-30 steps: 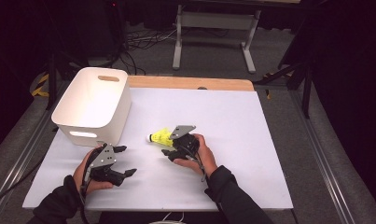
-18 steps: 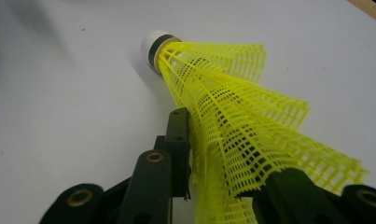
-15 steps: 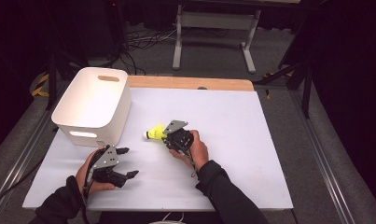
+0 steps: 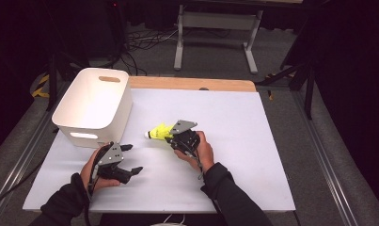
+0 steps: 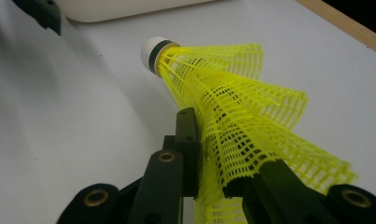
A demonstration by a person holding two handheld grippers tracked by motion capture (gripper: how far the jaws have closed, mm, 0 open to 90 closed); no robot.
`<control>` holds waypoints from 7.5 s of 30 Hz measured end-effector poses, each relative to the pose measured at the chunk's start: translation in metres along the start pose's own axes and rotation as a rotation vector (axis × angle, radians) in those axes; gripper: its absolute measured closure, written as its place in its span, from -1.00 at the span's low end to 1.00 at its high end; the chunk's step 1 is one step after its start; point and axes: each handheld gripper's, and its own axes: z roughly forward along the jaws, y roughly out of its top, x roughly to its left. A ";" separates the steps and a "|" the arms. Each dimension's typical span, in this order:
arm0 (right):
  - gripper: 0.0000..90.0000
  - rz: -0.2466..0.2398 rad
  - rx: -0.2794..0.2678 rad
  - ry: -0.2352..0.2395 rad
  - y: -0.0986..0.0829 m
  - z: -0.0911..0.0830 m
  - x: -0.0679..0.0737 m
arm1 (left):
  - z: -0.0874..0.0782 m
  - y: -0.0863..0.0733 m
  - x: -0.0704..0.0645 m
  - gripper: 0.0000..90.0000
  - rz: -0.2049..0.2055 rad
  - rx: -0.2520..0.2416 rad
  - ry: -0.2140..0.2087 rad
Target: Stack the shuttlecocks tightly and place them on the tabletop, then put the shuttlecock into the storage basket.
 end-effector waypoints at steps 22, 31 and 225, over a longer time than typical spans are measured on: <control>0.80 -0.228 0.053 0.077 0.023 -0.032 0.028 | 0.036 0.037 0.017 -0.31 -0.009 -0.009 -0.013; 0.75 -0.312 0.139 0.094 0.038 -0.028 0.039 | 0.045 0.041 0.017 0.07 0.006 -0.005 -0.050; -0.72 -0.019 -0.202 -0.173 -0.109 -0.121 -0.013 | -0.048 0.039 0.026 0.26 -0.004 -0.426 0.057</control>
